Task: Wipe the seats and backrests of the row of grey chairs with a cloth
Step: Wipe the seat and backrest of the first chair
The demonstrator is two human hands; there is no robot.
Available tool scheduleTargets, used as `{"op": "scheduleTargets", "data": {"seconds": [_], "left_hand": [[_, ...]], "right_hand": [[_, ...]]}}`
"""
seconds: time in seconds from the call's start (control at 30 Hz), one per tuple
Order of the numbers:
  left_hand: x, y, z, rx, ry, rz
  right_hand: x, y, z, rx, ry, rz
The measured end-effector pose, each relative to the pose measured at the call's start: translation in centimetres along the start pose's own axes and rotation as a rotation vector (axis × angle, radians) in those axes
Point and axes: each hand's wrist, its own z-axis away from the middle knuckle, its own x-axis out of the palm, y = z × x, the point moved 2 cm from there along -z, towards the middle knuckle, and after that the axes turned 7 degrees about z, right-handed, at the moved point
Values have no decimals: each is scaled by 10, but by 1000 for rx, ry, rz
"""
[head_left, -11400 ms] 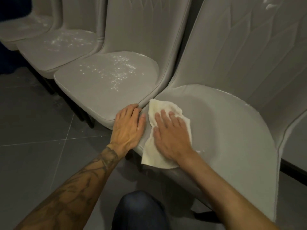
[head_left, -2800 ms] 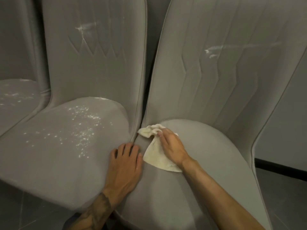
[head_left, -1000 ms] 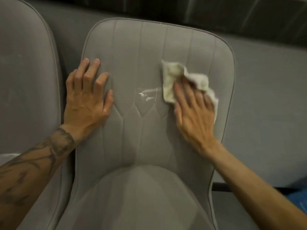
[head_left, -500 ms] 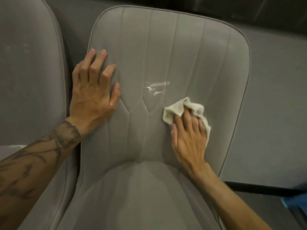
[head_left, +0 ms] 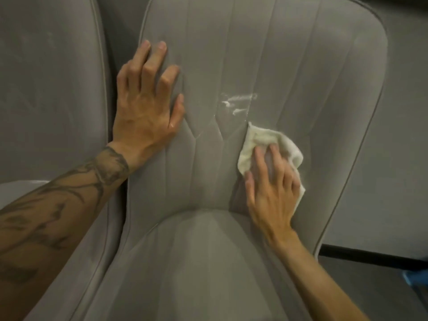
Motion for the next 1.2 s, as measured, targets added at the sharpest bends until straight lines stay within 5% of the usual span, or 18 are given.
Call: {"op": "scheduleTargets", "data": {"seconds": [0.17, 0.4, 0.6, 0.8, 1.2], "left_hand": [[0, 1, 0, -7, 9, -14], [1, -1, 1, 1, 32, -9], [-1, 0, 1, -1, 28, -19], [-1, 1, 1, 6, 12, -33], [-2, 1, -1, -7, 38, -27]], "right_hand": [[3, 13, -59, -10, 93, 127], [24, -17, 20, 49, -73, 24], [21, -10, -42, 132, 88, 84], [39, -27, 46, 115, -72, 8], [42, -35, 51, 151, -113, 32]]}}
